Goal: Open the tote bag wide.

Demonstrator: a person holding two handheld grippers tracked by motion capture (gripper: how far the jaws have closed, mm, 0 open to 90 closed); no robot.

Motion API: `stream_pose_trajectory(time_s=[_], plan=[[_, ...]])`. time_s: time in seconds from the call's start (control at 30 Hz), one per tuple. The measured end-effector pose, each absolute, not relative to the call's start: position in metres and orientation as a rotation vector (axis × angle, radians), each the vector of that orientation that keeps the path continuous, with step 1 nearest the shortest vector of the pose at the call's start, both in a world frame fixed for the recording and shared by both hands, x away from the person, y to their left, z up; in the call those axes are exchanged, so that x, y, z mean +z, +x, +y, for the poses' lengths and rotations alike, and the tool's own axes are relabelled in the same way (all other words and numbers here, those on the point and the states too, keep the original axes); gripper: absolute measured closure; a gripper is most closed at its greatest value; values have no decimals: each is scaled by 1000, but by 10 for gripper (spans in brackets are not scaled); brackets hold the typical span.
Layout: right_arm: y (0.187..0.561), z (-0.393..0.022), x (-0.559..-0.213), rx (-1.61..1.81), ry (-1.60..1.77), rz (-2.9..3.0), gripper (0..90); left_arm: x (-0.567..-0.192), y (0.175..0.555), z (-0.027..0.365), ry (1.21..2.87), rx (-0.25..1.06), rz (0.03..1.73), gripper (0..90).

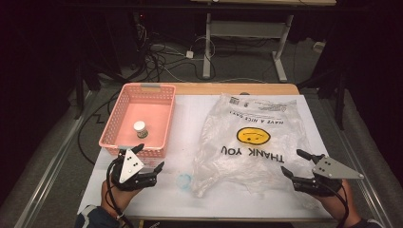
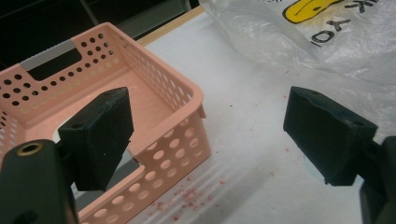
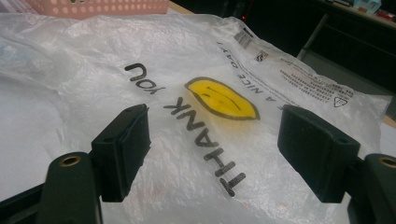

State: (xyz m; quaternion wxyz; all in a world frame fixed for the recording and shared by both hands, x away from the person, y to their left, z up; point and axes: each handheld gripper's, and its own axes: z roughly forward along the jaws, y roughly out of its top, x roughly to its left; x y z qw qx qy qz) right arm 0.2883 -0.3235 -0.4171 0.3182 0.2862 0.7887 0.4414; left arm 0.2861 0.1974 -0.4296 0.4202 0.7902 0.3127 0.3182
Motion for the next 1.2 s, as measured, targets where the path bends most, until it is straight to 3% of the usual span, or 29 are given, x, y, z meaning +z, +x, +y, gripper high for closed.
stream_pose_trajectory(time_s=[0.37, 0.6, 0.9, 1.2], plan=[[293, -326, -418, 1146, 772, 2071, 253, -433, 284, 187, 2012, 771, 751, 182], [316, -344, -412, 1094, 816, 2041, 271, -434, 283, 188, 2030, 782, 755, 182], [414, -378, -392, 823, 933, 2038, 308, -438, 287, 184, 2067, 778, 739, 187], [496, -392, -425, 820, 1214, 2099, 391, -439, 287, 183, 2082, 764, 720, 192]])
